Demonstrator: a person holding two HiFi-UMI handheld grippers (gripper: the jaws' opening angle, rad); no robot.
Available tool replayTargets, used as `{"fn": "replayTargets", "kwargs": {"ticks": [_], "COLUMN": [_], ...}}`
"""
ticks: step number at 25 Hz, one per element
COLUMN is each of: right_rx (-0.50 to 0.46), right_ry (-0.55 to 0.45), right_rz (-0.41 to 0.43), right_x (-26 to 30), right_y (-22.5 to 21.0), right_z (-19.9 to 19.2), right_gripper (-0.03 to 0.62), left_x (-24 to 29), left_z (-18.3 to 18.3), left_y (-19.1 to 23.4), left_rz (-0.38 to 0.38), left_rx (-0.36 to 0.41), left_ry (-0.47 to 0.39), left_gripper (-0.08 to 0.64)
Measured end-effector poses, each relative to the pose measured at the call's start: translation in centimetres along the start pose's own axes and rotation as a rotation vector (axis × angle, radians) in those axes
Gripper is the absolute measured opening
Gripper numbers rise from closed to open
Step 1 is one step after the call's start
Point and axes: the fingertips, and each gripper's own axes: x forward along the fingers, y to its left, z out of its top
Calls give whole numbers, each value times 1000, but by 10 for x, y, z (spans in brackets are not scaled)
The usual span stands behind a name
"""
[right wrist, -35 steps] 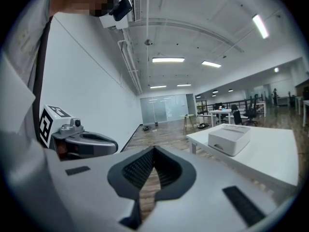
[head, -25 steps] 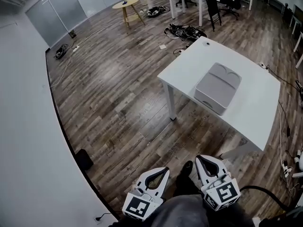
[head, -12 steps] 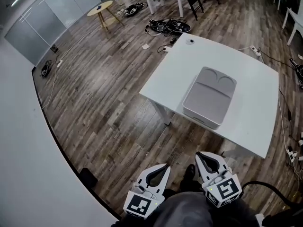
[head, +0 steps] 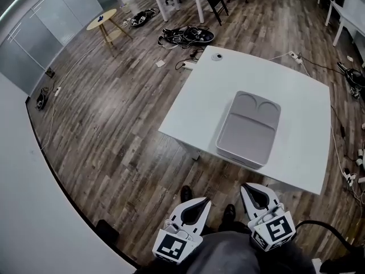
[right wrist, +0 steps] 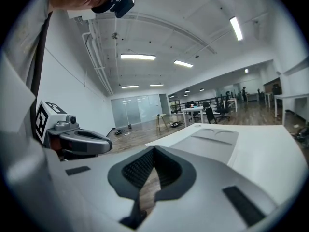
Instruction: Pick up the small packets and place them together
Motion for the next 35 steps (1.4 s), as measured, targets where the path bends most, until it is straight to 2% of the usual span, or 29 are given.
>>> {"fn": "replayTargets", "kwargs": {"ticks": [6,10,15,18,24,31,35], "right_rx": [9,10,5,40,123,216,272], "right_ry": [-22,-36,-58,-67,-93,-145,-185], "right_rz": [-102,-149,-264,-336,-450,-651,-763], "right_x": [54,108,146,154,159,113,83], "right_y": [-1,5,-2,-6,-1,-10,6], "right_z": [20,35,48,52,44,27,7], "right_gripper": [3,3,3,4,3,3,3], "left_x": [20,37,61,70,83,101,98], "left_z": [13,25,29,34,12,19,14], "left_y": [60,113,157,165,173,146,127], "left_rz": [-106,-186,-302,-380,-537,-684,-771], "left_rx": [14,49,96,106,161,224,295], "left_ry": [-6,-5,-5,5,103,138,154], "left_gripper": [-3,-3,-3,-3,-3,-3,-3]}}
